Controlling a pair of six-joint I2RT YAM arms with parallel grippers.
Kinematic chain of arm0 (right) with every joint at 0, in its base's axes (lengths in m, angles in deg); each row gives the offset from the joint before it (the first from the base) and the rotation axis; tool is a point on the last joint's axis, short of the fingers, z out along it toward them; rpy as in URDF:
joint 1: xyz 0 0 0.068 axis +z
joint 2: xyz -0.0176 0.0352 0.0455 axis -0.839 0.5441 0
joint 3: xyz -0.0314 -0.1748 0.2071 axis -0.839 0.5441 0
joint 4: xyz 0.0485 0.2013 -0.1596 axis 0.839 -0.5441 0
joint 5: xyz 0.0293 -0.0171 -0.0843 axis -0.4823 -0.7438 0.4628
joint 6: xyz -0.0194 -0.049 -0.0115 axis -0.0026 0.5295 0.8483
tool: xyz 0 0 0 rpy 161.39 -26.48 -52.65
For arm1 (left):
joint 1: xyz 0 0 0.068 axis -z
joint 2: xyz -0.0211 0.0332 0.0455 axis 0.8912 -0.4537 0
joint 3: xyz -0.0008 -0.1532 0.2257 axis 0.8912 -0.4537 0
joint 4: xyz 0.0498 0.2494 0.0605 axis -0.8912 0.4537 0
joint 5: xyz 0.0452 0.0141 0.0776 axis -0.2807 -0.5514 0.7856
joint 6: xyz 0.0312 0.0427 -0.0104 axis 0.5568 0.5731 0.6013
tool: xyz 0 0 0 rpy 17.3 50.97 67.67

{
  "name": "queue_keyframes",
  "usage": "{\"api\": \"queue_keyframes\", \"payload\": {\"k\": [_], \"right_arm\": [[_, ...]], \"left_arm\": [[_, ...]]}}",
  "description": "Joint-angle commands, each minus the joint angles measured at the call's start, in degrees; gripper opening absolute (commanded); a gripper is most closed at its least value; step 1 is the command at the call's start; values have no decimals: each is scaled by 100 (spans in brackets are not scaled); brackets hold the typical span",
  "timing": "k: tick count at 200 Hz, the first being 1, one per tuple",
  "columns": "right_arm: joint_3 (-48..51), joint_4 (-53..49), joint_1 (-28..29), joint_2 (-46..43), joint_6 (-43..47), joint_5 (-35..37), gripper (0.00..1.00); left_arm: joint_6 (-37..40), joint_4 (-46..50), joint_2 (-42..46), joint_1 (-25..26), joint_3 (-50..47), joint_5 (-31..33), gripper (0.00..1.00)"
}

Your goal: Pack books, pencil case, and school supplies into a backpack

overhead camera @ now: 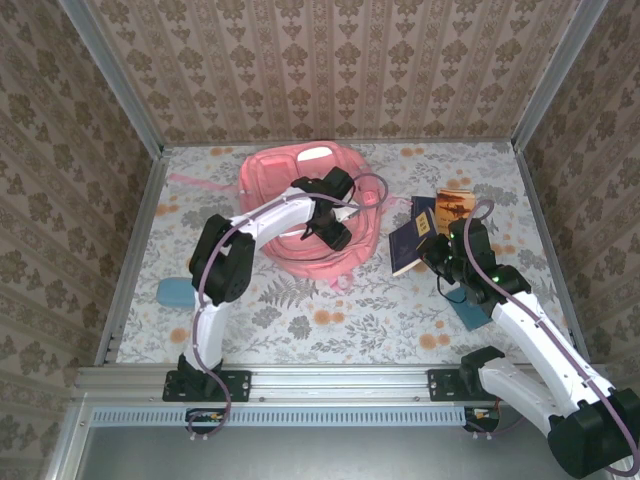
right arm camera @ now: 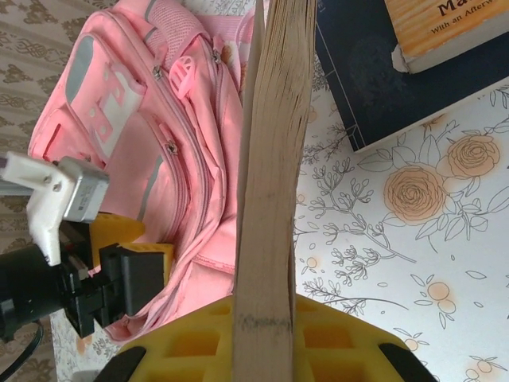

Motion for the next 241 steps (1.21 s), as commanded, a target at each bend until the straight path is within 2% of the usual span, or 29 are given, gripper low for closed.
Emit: {"api": "queue_keyframes", "payload": {"k": [1, 41, 55, 74, 111, 123, 136, 192, 225, 241], "right_arm": [[17, 132, -32, -31, 18, -46, 5], [30, 180, -24, 29, 0, -118, 5], [39, 179, -27, 26, 0, -110, 6], [48, 189, -30, 31, -5, -114, 5], [39, 183, -29, 0, -5, -206, 6], [9, 172, -31, -22, 53, -299, 7], [-7, 196, -30, -60, 123, -473, 7], [96, 1135, -17, -224, 290, -1965, 8], [93, 1228, -14, -417, 211, -1949, 8], [61, 1005, 16, -629, 205, -1614, 6]], "left_arm": [[339, 371, -204, 52, 303, 305, 59], [437, 338, -360, 134, 374, 1053, 56], [442, 288, -271, 168, 401, 1221, 41], [481, 119, -4, 217, 416, 1320, 29], [561, -278, 736, 334, 409, 1568, 14], [581, -494, 1002, 363, 342, 1673, 7], [563, -832, 1298, 407, 211, 1981, 1], [328, -1973, 2086, 487, -206, 3094, 0], [139, -2160, 2186, 492, -202, 3186, 0], [63, -2176, 2126, 511, -106, 3354, 0]]}}
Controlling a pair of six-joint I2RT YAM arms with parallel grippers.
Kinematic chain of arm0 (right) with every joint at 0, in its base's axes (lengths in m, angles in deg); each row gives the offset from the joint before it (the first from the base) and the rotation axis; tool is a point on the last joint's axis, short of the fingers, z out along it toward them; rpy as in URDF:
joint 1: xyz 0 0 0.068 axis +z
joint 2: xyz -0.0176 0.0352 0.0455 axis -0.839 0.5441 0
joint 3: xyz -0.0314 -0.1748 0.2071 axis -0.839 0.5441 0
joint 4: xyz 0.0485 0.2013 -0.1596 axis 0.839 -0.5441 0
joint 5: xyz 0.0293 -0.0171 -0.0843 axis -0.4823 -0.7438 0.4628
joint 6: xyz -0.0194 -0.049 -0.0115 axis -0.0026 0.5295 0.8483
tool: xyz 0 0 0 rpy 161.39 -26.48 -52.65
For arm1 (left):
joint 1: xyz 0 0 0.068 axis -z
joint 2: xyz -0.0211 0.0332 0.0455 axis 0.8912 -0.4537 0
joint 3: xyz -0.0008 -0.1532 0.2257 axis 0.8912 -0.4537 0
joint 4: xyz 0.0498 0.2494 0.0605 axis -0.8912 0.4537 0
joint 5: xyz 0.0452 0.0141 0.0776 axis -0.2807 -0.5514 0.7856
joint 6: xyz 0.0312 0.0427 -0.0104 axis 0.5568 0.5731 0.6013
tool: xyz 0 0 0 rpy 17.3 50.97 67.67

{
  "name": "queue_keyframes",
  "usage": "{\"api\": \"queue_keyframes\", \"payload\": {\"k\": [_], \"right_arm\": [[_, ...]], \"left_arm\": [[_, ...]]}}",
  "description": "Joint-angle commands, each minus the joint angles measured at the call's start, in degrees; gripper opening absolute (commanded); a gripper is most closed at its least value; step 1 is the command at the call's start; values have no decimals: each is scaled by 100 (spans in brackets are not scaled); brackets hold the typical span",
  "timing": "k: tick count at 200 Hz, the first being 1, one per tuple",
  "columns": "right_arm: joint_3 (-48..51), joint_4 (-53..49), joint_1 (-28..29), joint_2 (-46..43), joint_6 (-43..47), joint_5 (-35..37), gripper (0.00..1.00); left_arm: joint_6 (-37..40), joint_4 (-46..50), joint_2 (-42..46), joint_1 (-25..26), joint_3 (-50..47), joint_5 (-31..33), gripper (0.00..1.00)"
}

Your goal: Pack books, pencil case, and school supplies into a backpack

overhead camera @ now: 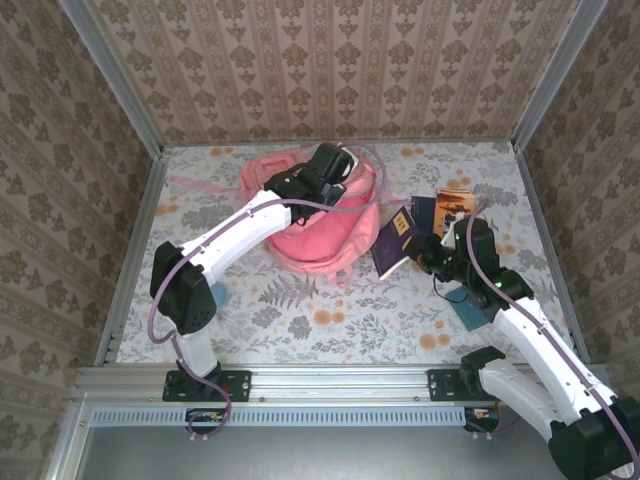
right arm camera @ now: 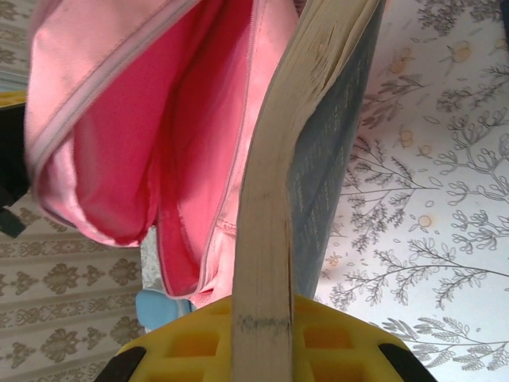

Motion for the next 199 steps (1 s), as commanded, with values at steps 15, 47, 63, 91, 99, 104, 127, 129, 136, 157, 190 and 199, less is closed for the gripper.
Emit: {"api": "queue_keyframes", "payload": {"k": [15, 47, 63, 91, 99, 104, 127, 129, 136, 157, 190, 199], "right_arm": [[-115, -209, 32, -686, 87, 663, 5], [-357, -908, 47, -977, 310, 1327, 6], [-432, -944, 47, -856, 302, 1142, 5], [-190, 337, 62, -603, -59, -116, 5], [-141, 588, 105, -525, -163, -225, 5], [-136, 641, 125, -473, -211, -228, 5], [1, 1300, 191, -116, -505, -554, 6], [24, 1374, 197, -79, -553, -589, 6], [107, 1742, 237, 68, -708, -700, 6], [205, 2622, 420, 632, -1012, -697, 5], [-58, 3745, 749, 1768, -1186, -319, 4], [-172, 4100, 847, 2120, -1227, -226, 3]], "left_arm": [[-329, -790, 148, 78, 189, 670, 0], [-384, -725, -77, 73, 296, 781, 0], [-446, -685, -143, 77, 359, 680, 0], [-510, -610, -223, 105, 547, 564, 0], [-529, -585, -249, 105, 622, 561, 0], [-550, -552, -264, 101, 667, 557, 0], [-646, -498, -269, 106, 767, 489, 0], [-658, -492, -271, 112, 785, 487, 0], [-692, -462, -261, 118, 819, 470, 0], [-797, -359, -203, 146, 909, 434, 0], [-969, -192, -4, 157, 974, 357, 0], [-994, -163, 62, 150, 985, 330, 0]]}}
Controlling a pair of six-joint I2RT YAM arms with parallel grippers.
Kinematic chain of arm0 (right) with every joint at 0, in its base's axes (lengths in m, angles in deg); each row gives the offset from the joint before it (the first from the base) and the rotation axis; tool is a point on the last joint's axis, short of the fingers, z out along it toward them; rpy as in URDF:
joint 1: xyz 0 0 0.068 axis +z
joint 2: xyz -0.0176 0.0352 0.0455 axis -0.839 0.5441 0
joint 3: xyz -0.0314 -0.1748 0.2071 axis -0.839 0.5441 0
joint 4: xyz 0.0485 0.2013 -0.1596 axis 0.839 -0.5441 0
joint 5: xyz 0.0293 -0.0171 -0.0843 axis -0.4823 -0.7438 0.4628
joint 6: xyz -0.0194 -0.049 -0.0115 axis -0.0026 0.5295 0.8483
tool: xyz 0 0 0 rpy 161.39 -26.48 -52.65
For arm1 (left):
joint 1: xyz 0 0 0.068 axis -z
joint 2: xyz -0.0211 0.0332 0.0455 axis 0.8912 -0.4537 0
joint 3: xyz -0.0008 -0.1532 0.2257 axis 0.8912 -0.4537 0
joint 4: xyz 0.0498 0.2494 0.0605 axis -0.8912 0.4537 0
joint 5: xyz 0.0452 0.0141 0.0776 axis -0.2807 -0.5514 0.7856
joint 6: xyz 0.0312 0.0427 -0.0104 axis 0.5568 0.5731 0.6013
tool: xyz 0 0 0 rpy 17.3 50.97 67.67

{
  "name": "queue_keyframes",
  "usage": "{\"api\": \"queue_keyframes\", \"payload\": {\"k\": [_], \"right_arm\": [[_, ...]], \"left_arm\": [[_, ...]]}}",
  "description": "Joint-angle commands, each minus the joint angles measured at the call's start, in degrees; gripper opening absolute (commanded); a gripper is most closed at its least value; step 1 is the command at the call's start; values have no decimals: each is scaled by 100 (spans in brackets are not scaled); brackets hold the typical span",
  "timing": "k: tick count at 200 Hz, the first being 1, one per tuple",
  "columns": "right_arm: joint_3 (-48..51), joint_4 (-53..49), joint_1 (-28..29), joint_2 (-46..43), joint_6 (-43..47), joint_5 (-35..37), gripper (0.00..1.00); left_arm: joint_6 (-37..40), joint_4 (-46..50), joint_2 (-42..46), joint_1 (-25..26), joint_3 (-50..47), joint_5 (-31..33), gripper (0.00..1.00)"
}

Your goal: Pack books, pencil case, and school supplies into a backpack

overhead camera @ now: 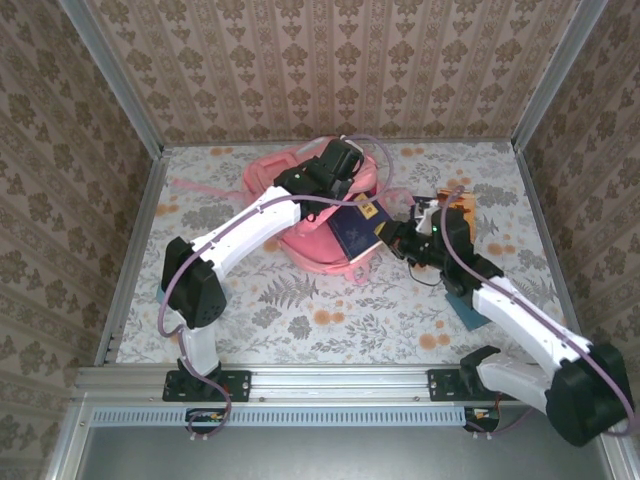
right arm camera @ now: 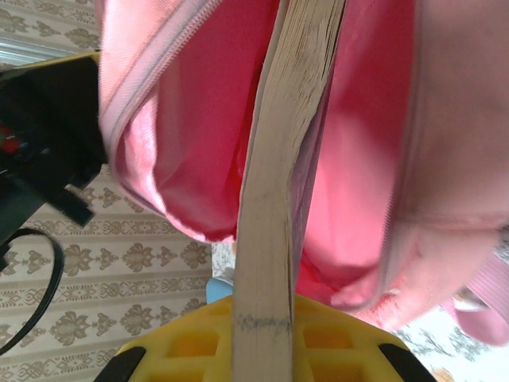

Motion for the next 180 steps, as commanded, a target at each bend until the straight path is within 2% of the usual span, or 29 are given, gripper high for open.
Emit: {"api": "queue_keyframes", "payload": {"k": [1, 35, 71, 101, 137, 150, 167, 180], "right_arm": [[-319, 1565, 231, 675, -290, 189, 3], [-678, 2519, 655, 1986, -582, 1019, 2], [-1125, 2965, 886, 3004, -649, 1895, 1], [-1666, 3352, 885, 3991, -721, 2031, 1], [-2694, 3155, 900, 5095, -1048, 1701, 3], [-2895, 3105, 892, 5345, -1176, 1629, 13], [-2937, 2874, 856, 5349, -1235, 1598, 44], [-2849, 2656, 808, 5157, -1226, 1542, 56]], "left_arm": [[-313, -274, 470, 36, 410, 75, 0], [-448, -147, 629, 36, 482, 32, 0], [-473, 207, 552, 26, 777, -279, 0], [-510, 319, 571, 5, 779, -336, 0], [-529, 320, 625, -41, 706, -389, 0], [-568, 304, 651, -74, 655, -403, 0], [-637, 280, 678, -135, 602, -465, 0], [-664, 264, 679, -173, 568, -474, 0]]}}
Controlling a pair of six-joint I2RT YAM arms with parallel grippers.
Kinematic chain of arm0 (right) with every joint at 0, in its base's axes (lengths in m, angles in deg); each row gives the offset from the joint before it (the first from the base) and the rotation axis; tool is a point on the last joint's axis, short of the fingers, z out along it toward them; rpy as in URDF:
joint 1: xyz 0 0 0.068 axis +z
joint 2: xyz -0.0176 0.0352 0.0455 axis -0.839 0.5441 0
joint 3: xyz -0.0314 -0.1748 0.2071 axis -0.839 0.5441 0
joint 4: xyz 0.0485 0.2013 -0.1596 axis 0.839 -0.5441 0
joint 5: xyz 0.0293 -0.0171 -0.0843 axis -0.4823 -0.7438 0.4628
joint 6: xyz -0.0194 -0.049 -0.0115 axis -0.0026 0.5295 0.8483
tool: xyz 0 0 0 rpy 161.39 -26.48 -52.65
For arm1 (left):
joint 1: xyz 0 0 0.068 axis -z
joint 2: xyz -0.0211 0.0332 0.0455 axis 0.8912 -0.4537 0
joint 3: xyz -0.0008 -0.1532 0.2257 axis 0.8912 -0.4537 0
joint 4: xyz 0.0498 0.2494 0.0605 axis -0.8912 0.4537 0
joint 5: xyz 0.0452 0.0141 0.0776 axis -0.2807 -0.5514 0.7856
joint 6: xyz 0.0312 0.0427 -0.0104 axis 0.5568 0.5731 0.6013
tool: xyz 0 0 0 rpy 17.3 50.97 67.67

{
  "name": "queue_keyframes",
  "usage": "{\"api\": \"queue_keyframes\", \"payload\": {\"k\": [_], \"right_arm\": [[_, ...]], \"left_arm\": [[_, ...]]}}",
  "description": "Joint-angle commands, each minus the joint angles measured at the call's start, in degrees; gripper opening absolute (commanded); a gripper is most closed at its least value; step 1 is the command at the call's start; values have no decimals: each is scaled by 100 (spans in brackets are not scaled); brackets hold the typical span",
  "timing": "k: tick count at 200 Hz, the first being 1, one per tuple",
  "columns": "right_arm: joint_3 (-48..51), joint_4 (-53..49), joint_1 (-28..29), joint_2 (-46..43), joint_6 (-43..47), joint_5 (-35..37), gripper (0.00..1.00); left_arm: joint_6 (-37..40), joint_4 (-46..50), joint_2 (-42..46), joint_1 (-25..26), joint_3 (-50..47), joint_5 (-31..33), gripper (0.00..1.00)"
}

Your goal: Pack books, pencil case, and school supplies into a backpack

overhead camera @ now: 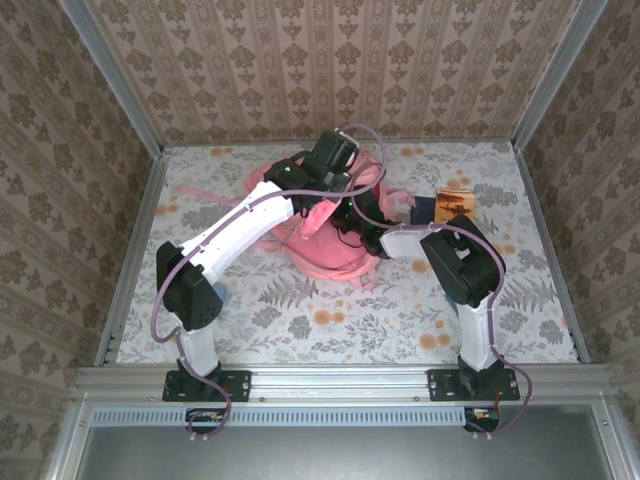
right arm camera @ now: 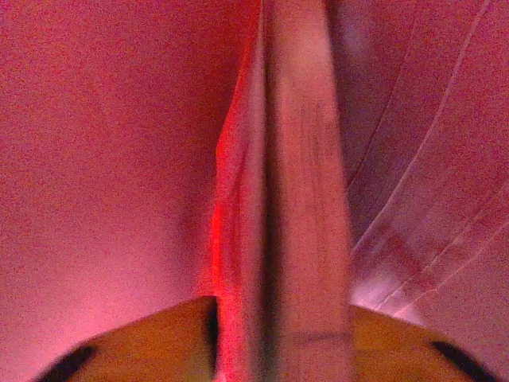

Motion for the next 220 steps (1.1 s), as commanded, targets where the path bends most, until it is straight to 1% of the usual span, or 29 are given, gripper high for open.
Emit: {"api": "queue_keyframes", "payload": {"k": [1, 16, 32, 52, 77, 86, 102, 114, 122, 134, 143, 149, 166, 178, 188, 192, 197, 212, 215, 220], "right_arm": [[-92, -160, -74, -209, -168, -106, 56], [203, -289, -130, -554, -192, -209, 62], [529, -561, -192, -1024, -259, -360, 62], [960, -808, -215, -1644, -433, -529, 55], [1274, -1412, -215, -2330, -598, -669, 39], [1373, -1694, -213, -2584, -580, -703, 35], [1547, -2216, -219, -3017, -397, -728, 31], [1594, -2859, -213, -3385, 9, -648, 29], [1596, -3349, -211, -3579, 389, -482, 30], [1555, -4033, -211, -3905, 1201, -91, 35], [1480, -4681, -217, -4007, 1640, 461, 37], [1449, -5031, -260, -4047, 1881, 755, 40], [1392, -5520, -523, -4057, 2523, 1164, 49], [1240, -5751, -801, -3932, 2866, 1185, 56], [1015, -5938, -1030, -3715, 3135, 1205, 59], [916, -6007, -1097, -3668, 3216, 1242, 61], [796, -6067, -1171, -3405, 3336, 1259, 64], [393, -6243, -1335, -2889, 3669, 1328, 68], [310, -6286, -1363, -2770, 3706, 1368, 69], [178, -6327, -1411, -2576, 3774, 1391, 71]], "left_arm": [[-260, -436, 521, -94, 120, 81, 0], [-269, -438, 512, -149, 97, 67, 0], [-275, -449, 491, -195, 69, 95, 0], [-286, -506, 494, -263, -33, 157, 0], [-301, -592, 499, -366, -218, 231, 0], [-306, -621, 512, -402, -305, 260, 0], [-305, -660, 560, -490, -519, 333, 0], [-309, -688, 628, -553, -750, 384, 0], [-305, -715, 705, -604, -956, 416, 0], [-321, -786, 860, -664, -1342, 406, 0], [-367, -821, 1004, -701, -1671, 370, 0], [-430, -837, 1105, -727, -1895, 337, 0], [-657, -902, 1408, -799, -2515, 68, 0], [-822, -955, 1645, -805, -2911, -192, 0], [-972, -1008, 1826, -802, -3204, -347, 7], [-1065, -1021, 1906, -815, -3292, -422, 10], [-1178, -1031, 1982, -816, -3414, -515, 16], [-1536, -1038, 2185, -813, -3662, -704, 42], [-1630, -1048, 2222, -812, -3701, -733, 49], [-1736, -1072, 2278, -811, -3770, -785, 58]]}}
